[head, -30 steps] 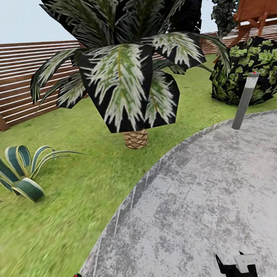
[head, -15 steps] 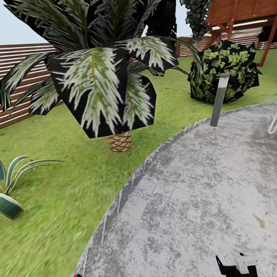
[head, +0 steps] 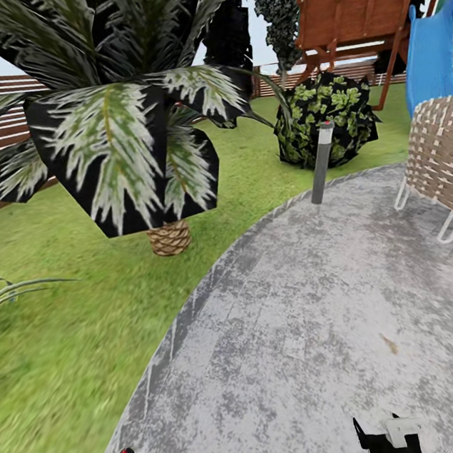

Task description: In the garden, pick up the pesticide atomizer on the floor and spray pesticide onto both trees until each tree trunk is fully covered.

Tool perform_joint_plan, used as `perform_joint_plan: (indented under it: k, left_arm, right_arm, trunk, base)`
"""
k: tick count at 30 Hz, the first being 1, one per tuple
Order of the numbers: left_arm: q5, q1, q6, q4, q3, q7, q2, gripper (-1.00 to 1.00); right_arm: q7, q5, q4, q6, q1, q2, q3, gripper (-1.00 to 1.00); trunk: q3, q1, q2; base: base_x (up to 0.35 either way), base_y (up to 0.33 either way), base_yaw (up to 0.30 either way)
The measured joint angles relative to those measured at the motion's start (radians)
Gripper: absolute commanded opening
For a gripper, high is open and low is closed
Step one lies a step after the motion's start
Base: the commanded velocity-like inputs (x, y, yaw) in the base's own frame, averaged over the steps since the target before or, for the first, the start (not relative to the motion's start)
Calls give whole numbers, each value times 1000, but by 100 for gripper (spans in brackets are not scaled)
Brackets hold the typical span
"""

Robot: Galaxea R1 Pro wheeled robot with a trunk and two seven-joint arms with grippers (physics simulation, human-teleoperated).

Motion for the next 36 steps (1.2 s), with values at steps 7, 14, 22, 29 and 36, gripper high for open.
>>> perform_joint_plan:
  k: [7,14,22,29,36]
  left_arm:
    - [-1,0,0,1,-2,-1,0,-100]
    - [-2,0,0,5,-2,-1,0,-100]
    - [-2,0,-1,7,-2,-1,0,-100]
    - [-2,0,-1,10,-3,-1,0,-100]
    - [-2,0,-1,12,-1,-1,0,-100]
  right_arm:
    - [-1,-1,-4,-1,0,-6,-3,100]
    - [-2,0,-3,-2,0,-6,-3,100]
    - [-2,0,-2,-2,0,-4,-2,100]
    - [-2,0,-1,-2,0,-3,-2,100]
    - [-2,0,0,-2,0,-3,-2,100]
  trunk:
    - [0,0,0]
    - [0,0,0]
    - [0,0,0]
    - [0,0,0]
    - [0,0,0]
  base:
    - [0,0,-269]
    - [0,0,-269]
    - [0,0,-269]
    - [0,0,-269]
    - [0,0,-269]
